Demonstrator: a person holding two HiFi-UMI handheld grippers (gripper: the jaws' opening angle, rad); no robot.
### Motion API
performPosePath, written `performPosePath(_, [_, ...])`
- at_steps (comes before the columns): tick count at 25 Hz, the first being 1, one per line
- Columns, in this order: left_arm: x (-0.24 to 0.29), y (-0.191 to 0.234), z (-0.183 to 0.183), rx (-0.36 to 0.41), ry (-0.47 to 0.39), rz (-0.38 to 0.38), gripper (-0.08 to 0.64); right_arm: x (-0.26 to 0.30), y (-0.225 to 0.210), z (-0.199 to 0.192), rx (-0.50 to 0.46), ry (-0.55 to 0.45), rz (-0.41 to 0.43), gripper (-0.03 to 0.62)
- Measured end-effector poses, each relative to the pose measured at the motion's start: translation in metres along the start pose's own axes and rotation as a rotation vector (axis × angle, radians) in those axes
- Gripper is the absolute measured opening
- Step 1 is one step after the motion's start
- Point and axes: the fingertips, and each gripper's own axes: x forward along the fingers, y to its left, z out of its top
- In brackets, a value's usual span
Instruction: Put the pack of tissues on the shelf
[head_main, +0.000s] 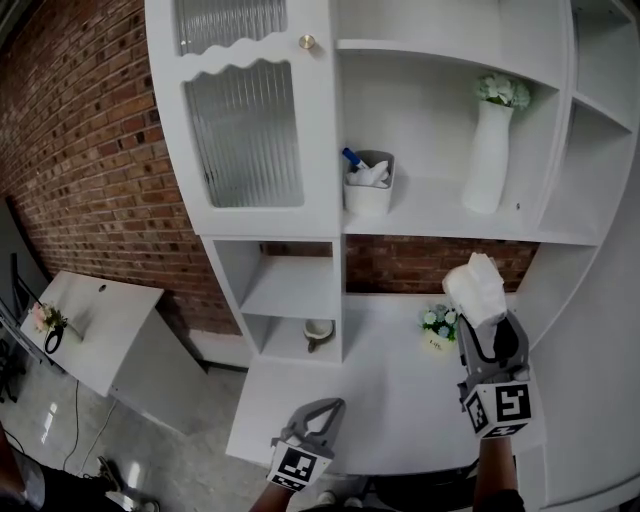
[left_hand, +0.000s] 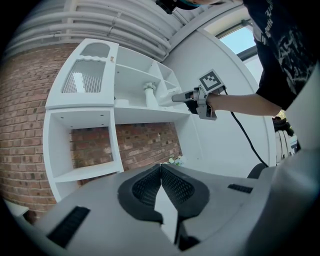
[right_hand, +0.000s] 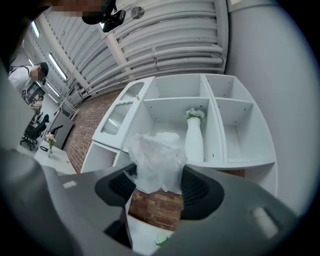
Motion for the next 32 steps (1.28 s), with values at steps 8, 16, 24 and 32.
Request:
performPosePath(8, [0.008,0.017,-0.004,0.006,0.004,0.002,0.011,0.031,-0.007,0.012,-0.017,-0.018,-0.015,0.252])
performPosePath(16, [0.02,0.017,-0.006,-0.005,0.005,-0.013,0.011,0.061,-0.015,0.023,-0.066,-0.011,-0.005,0.253])
performPosePath(24, [0.021,0.03,-0.008,-0.007,0.008,0.01,0.011,0.094,-0.025,0.023,-0.045,0.014,-0.003,0.252])
performPosePath(32, [0.02,0.036,-0.018,-0.023,0.032,0.015,0.011,0.119,-0.034,0.021,-0.011,0.042,-0.014,0.255])
